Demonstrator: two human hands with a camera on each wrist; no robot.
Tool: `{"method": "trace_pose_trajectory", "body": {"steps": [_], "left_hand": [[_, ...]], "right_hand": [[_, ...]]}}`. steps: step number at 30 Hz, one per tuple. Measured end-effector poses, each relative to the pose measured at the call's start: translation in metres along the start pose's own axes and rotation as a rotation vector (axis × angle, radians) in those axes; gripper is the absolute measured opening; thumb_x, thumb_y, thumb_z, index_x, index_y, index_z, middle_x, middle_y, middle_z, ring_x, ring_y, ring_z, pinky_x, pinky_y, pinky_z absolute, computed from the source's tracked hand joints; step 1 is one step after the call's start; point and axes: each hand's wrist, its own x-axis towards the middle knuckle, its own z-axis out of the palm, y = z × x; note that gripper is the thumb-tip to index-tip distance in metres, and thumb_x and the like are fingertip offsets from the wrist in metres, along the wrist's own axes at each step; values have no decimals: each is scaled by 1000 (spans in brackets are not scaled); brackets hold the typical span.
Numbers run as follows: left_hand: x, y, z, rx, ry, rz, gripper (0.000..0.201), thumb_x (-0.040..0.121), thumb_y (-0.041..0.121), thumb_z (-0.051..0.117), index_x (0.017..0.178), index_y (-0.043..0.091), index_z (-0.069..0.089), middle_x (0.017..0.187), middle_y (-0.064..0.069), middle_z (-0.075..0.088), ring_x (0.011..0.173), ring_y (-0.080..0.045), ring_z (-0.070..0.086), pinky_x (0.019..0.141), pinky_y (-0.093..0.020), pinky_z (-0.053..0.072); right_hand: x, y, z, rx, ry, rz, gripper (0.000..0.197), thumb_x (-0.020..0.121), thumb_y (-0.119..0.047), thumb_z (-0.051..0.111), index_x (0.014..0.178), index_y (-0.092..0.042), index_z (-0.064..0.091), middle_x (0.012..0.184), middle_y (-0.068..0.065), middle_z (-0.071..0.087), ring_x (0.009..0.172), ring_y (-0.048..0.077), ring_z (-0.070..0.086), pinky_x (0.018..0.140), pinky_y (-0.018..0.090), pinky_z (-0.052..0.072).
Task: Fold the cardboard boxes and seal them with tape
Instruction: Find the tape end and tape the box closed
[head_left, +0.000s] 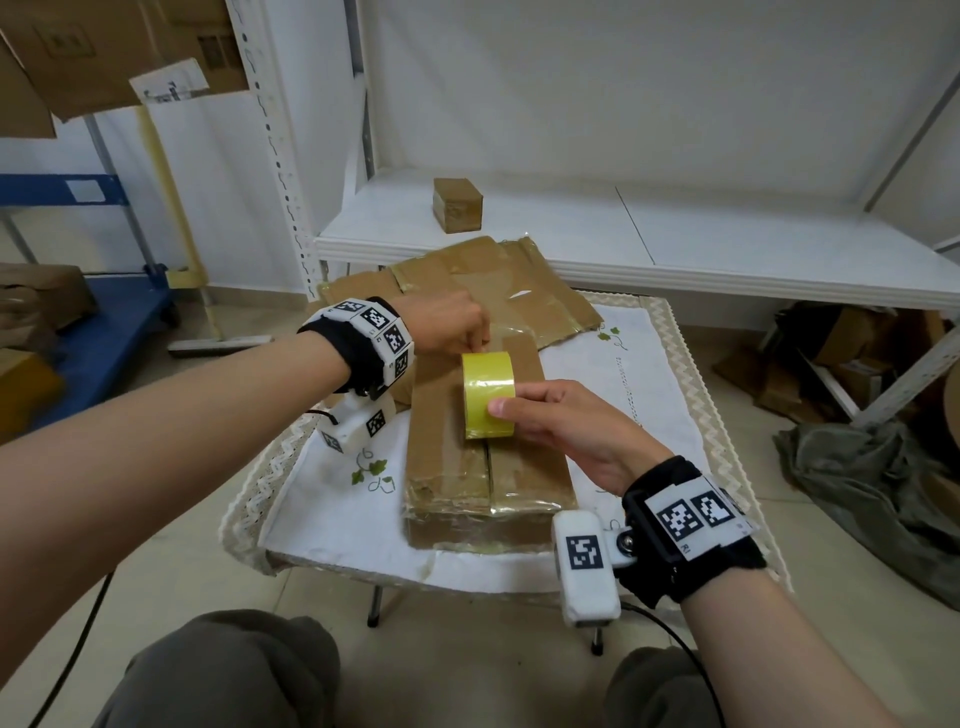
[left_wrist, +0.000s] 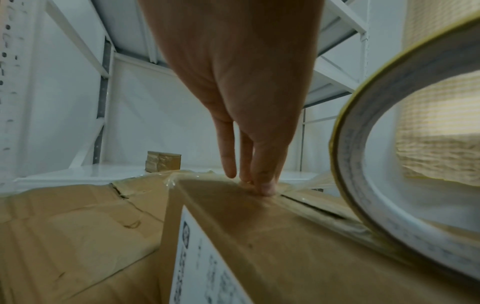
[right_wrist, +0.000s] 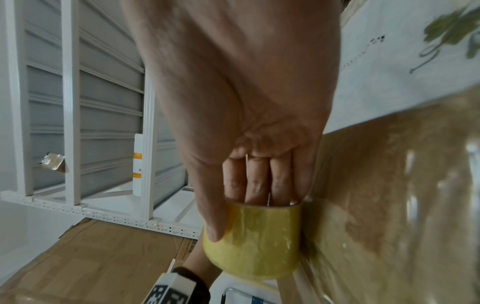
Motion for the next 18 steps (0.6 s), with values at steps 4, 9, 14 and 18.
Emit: {"method": "trace_pose_trajectory", "body": {"steps": [4, 9, 14, 18], "left_hand": [[4, 5, -1, -10, 34, -70, 12, 89, 11, 71, 98, 12, 79, 104, -2, 76, 95, -19, 70, 68, -14, 34], [4, 12, -3, -36, 23, -116, 20, 90, 8, 68, 106, 16, 78, 102, 0, 77, 92, -14, 70, 63, -12, 33], [0, 18, -5, -2, 7, -84, 20, 96, 13, 63, 109, 18, 78, 92, -4, 75, 67, -11, 48, 56, -2, 34], [-3, 19, 0, 4, 3, -102, 16, 93, 6, 63, 88, 11, 78, 58, 3, 53, 50, -10, 37, 47, -19, 25]], "right_hand": [[0, -1, -2, -80, -21, -29, 28, 91, -10, 71, 118, -5, 72, 111, 7, 77, 104, 14, 71, 99, 25, 52], [2, 2, -3, -183, -52, -57, 25, 89, -8, 73, 114, -10, 76, 113, 2, 77, 102, 11, 64, 99, 34, 43], [1, 4, -3, -152, -47, -54, 24, 91, -9, 71, 114, -7, 76, 114, 3, 76, 100, 6, 66, 83, 17, 45], [-2, 8, 1, -77, -16, -59, 25, 91, -3, 69, 115, 1, 74, 112, 8, 76, 91, 4, 71, 72, 10, 49]]}}
